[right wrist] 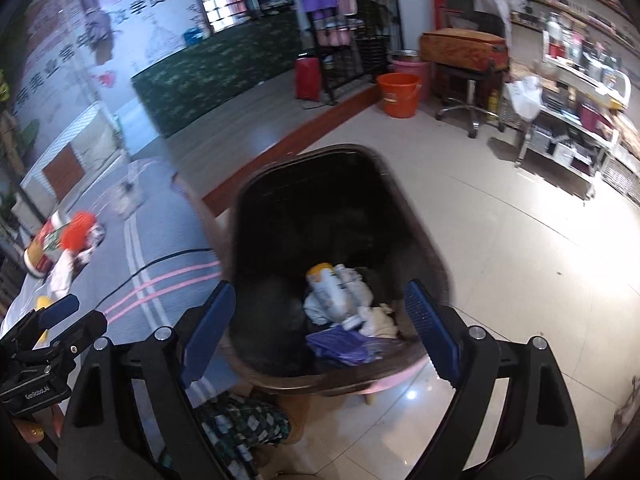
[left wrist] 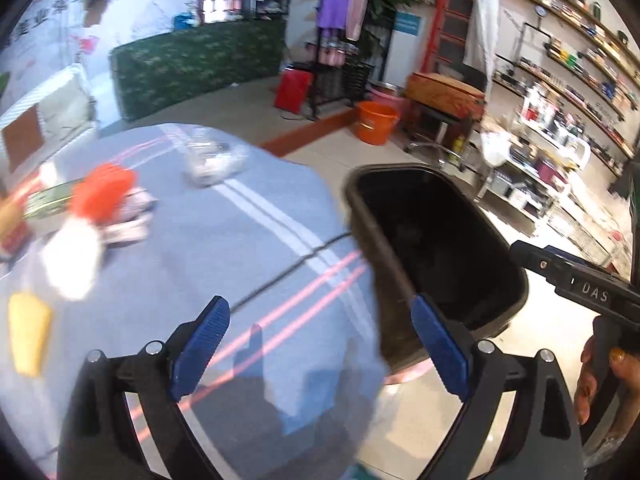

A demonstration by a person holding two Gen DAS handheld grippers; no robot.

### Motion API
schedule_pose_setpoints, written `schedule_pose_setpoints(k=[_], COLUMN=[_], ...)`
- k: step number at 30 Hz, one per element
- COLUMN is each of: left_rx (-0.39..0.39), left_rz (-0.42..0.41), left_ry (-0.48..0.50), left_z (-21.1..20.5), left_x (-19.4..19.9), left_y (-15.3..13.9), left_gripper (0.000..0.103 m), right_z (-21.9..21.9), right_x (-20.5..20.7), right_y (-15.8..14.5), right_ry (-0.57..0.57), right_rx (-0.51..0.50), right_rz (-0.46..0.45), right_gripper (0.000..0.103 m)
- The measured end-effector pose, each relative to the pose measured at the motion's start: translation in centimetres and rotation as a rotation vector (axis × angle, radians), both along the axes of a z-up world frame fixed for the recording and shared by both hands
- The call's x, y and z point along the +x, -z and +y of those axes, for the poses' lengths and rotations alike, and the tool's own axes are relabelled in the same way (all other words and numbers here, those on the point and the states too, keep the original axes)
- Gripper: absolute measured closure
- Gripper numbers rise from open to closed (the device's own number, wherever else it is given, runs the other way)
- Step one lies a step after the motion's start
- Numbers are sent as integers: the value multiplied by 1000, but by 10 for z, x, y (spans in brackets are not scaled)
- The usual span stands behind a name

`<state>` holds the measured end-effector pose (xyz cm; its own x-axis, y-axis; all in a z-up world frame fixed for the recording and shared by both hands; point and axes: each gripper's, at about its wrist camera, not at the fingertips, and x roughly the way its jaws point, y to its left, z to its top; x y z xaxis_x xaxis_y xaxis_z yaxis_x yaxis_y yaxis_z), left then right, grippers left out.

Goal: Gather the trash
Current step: 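Move the left tool back to the table and grasp the yellow foam net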

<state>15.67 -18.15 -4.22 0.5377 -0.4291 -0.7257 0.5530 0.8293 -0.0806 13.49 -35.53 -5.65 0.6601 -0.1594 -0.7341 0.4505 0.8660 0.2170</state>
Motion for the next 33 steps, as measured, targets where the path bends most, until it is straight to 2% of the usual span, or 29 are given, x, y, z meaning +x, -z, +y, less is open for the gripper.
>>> schedule_pose_setpoints(k=[6, 10, 12, 15, 18, 22, 24, 29, 32, 33], left_rx=[32, 113, 149, 149, 171, 153, 123, 75, 14, -3], left_rz=[-29, -35, -11, 59, 87, 102, 113, 134, 143, 140], left_ry=[-147, -253, -317, -375, -401, -390, -395, -431, -464, -474], left_z=[76, 127, 153, 188, 201, 210, 215, 236, 254, 259], left_x=[7, 24, 39, 62, 79, 93, 100, 103, 98, 96], left_y=[-3, 2, 7, 23, 34, 39, 37, 35, 32, 30], left_gripper=[12, 12, 12, 12, 13, 13, 19, 58, 77, 80], right_z=[60, 101, 117, 140, 158, 175, 180, 199, 213, 219], right_x=[34, 55, 62, 71, 76, 81, 85, 100, 111, 117], right_y=[-5, -6, -6, -8, -10, -13, -15, -13, -11, -9], right_ry=[-184, -304, -352, -408, -450, -498, -516, -565, -609, -627], right_rx=[3, 6, 8, 14, 12, 6, 8, 25, 39, 51], right_rz=[-32, -32, -31, -30, -28, -20, -13, 5, 21, 33], right_gripper=[17, 17, 17, 17, 17, 17, 17, 17, 17, 17])
